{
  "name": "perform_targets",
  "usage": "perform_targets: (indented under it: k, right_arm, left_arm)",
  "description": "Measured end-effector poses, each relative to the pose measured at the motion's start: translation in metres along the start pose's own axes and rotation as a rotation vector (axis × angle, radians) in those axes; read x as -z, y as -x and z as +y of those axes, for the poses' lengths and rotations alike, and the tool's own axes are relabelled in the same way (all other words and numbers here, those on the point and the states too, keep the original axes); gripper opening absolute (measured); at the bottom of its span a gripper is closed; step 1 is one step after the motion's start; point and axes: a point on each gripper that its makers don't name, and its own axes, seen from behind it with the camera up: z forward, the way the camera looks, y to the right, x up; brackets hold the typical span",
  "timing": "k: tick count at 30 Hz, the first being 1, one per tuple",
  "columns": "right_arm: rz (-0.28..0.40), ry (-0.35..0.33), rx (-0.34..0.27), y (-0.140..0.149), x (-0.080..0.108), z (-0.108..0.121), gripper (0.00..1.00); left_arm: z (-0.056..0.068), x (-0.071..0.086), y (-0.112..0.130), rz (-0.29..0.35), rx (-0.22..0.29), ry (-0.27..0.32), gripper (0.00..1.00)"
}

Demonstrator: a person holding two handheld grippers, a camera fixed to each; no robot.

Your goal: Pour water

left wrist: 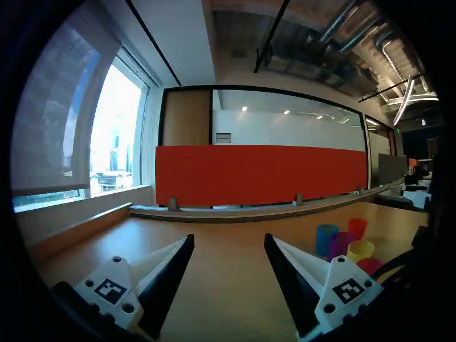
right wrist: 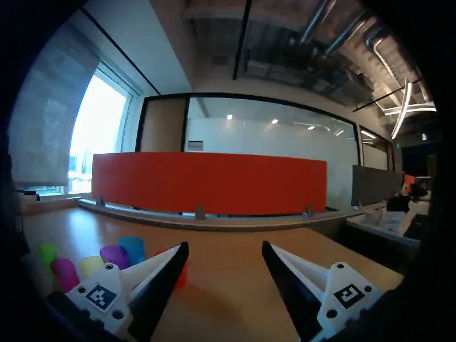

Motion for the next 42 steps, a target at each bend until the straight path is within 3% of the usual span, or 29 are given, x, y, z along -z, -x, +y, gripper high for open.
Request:
perform_targets:
  k: [12,18,24,33,42]
  right_arm:
    - [-0.014,-0.031,0.01,-0.01,0.006,-0.002,1.0]
    - [-0.043,-0.107,0.075,-0.013,0.009,-0.015,1.0]
    - [-0.074,-0.208,0.128,-0.014,0.013,-0.035,1.0]
    - [-0.139,-0.324,0.148,-0.013,0.018,-0.055,1.0]
    - [-0.176,-0.381,0.132,-0.013,0.021,-0.062,1.0]
  left_arm:
    - [0.012,-0.004,-0.004,-0.056,-0.005,0.093,0.91]
    - [0.026,-0.005,0.007,-0.131,-0.048,0.19,0.91]
    - [0.043,-0.004,0.015,-0.19,-0.053,0.289,0.91]
    - [0.063,0.001,0.029,-0.268,-0.079,0.414,0.91]
    - [0.085,0.011,0.047,-0.347,-0.138,0.545,0.91]
